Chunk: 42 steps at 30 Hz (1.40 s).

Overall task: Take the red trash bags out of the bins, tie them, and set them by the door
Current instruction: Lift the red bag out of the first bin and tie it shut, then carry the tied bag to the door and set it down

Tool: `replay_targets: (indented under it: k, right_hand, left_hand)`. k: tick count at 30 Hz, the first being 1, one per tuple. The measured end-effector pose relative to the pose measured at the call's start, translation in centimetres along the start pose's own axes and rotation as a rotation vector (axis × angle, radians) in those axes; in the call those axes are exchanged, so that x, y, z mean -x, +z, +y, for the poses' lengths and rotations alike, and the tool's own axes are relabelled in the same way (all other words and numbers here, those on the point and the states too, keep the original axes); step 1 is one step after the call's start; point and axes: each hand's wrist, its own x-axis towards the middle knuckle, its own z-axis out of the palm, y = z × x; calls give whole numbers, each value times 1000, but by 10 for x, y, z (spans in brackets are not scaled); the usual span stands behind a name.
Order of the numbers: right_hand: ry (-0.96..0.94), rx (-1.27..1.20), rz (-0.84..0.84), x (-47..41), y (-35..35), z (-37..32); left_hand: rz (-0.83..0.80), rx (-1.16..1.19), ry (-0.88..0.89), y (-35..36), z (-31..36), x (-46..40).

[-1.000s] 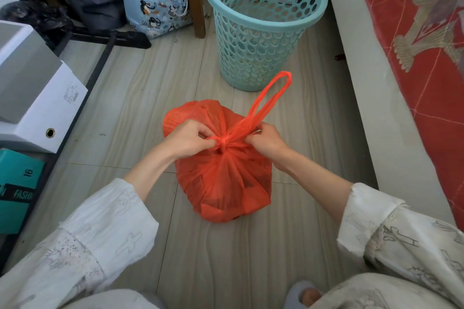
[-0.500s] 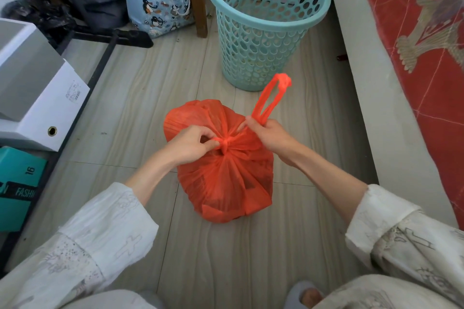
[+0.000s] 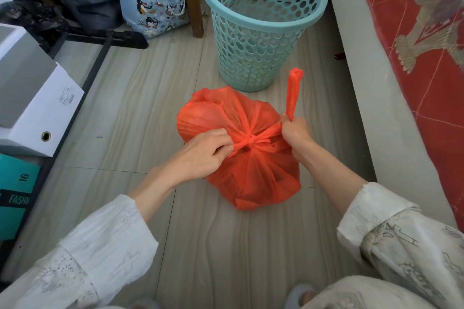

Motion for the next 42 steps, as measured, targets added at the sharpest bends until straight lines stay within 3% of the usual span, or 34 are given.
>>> replay_targets:
  k: [3,6,11,17,24,27,33,42]
  right_hand:
    - [8,4,3,-1,-5,-2]
    - [-70,26,-26,14,-19,-13]
    - [-148,85,-372,72,-50,-54]
    - [-71,218,-582,169,-112,-149]
    - [-128,403,-762,289,-210,-269]
    - [-244,507,-818,330,-252,-310]
    - [-515,761,-972,403,-313,-350]
    - [-875,988,-1226,548,-339,-351]
  left_hand:
    - [19,48,-44,-1,-2,-2]
    - [77,133,-202,-10,-1,3]
    - [-11,181,-436,-43,25,29]
    - [-49,223,-613,-120,143,68]
    - [-41,425,-856,-255,281,132]
    - [17,474,-900,-303,334,159]
    - [299,674,-1051,-335,427,228]
    - [1011,1074,-1293,-297,567,369]
